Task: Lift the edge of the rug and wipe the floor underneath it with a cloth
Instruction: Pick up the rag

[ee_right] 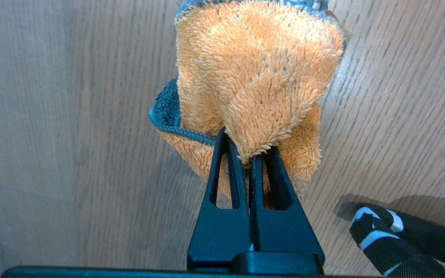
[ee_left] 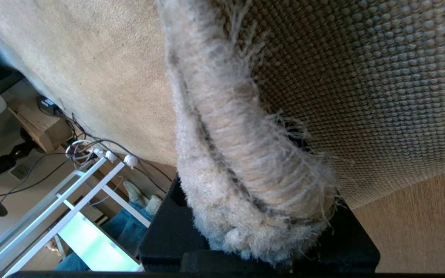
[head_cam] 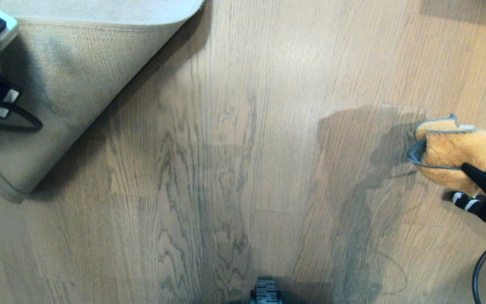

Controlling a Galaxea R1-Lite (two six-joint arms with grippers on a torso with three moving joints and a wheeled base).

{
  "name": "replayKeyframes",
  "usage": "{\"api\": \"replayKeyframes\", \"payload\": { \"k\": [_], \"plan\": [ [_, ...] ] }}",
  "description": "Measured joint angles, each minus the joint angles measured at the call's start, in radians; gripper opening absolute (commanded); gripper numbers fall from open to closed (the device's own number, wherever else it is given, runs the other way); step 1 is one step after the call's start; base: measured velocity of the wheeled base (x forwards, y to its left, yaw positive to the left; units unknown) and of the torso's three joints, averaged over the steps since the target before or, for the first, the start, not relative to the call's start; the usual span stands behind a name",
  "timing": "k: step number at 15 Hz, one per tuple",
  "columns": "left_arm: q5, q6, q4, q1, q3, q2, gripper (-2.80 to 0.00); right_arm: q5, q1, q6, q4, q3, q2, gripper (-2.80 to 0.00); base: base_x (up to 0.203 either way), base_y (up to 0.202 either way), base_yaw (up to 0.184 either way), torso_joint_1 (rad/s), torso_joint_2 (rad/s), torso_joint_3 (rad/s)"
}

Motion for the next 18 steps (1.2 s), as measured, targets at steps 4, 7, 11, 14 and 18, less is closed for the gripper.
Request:
{"api": "replayKeyframes", "payload": {
  "k": [4, 7, 11, 14, 18],
  "plan": [
    [0.000, -0.002, 0.000, 0.001, 0.000, 0.000, -2.80, -0.001, 0.031, -0.003, 0.002, 0.048, -0.045, -2.80, 0.000, 0.000, 0.000, 0.000, 0.00, 0.000],
    [0.001, -0.002, 0.000, 0.000, -0.001, 0.000, -2.80, -0.003, 0.040, -0.002, 0.010, 0.098, -0.096, -2.80, 0.000, 0.000, 0.000, 0.000, 0.00, 0.000],
    [0.001, -0.002, 0.001, -0.001, -0.001, 0.000, -2.80, -0.007, 0.041, -0.010, 0.011, 0.158, -0.154, -2.80, 0.000, 0.000, 0.000, 0.000, 0.00, 0.000],
    [0.001, -0.003, 0.000, -0.001, -0.001, 0.000, -2.80, -0.011, 0.039, -0.015, 0.015, 0.167, -0.186, -2.80, 0.000, 0.000, 0.000, 0.000, 0.00, 0.000],
    [0.001, -0.009, 0.000, -0.001, 0.001, 0.000, -2.80, -0.017, 0.036, -0.017, 0.025, 0.168, -0.232, -2.80, 0.000, 0.000, 0.000, 0.000, 0.00, 0.000]
  ]
}}
